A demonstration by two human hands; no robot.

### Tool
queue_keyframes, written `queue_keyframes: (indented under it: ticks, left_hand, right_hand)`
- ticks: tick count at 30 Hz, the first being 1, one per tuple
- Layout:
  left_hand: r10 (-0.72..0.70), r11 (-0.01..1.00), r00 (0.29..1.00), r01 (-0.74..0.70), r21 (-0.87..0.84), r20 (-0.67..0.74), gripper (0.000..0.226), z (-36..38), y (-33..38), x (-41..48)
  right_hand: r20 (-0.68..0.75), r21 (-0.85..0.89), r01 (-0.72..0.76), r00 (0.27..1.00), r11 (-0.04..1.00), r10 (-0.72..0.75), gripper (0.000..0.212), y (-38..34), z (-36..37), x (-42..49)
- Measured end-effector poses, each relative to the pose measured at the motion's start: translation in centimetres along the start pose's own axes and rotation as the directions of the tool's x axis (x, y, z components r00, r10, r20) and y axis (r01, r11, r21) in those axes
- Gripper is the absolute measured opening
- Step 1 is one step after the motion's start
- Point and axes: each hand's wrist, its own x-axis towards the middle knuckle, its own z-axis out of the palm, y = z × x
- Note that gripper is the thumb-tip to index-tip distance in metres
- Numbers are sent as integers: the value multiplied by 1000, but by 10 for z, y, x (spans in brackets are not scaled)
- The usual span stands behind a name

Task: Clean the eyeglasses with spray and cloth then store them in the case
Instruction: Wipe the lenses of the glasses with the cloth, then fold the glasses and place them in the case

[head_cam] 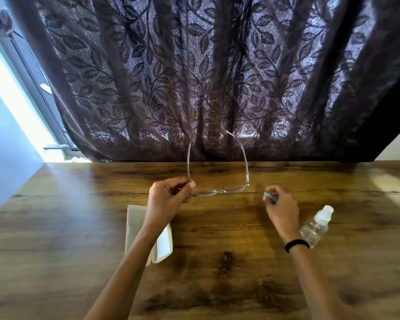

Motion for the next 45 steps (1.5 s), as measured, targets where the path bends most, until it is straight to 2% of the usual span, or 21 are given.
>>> queue_keyframes:
  ticks: [3,6,8,10,12,14,18,24,31,36,41,45]
  left_hand:
    - [-3,1000,1000,3,-17,-4,21,-2,-2,0]
    - [-11,1000,1000,11,-23,-16,17,-1,-4,0]
    - [-24,999,999,23,-24,-35,18,-1,-5,1]
    - [-29,999,999,28,-27,-44,16,0,-5,2]
    - [-10,1000,999,10,-13,-38,14,0,-5,2]
    - [19,1000,999,-19,12,-29,16,1,-5,1]
    - [97,994,995,-95,62,-23,26,2,-2,-1]
    - [243,960,969,-234,151,-41,22,2,1,-1]
    - [306,940,948,-287,184,-83,23,3,2,0]
    - [371,907,926,-344,241,-73,24,5,4,-1]
    - [426,883,898,-388,263,-108,23,8,12,-1]
    - [435,882,889,-390,263,-141,21,9,15,-2]
  right_hand:
    - [76,-91,-70,994,993,77,20,9,7,-8]
    - [88,-133,-66,993,989,78,21,10,8,-13]
    - [26,-20,-19,999,1000,19,19,5,4,-10]
    - [-22,244,50,999,968,-45,16,-9,-5,-6]
    - [-21,509,89,996,856,-91,14,-28,-17,-3]
    - [10,653,84,993,752,-119,15,-44,-26,2]
    - [47,680,110,980,725,-193,23,-60,-31,11]
    - [1,716,119,985,688,-172,21,-58,-28,12]
    - [-85,647,259,959,717,-270,16,-66,-26,7]
    - [-170,384,503,863,774,-476,20,-67,-19,0]
    - [-82,81,674,739,734,-669,23,-70,-14,-9]
    - [-14,-39,712,701,701,-713,28,-71,-10,-12]
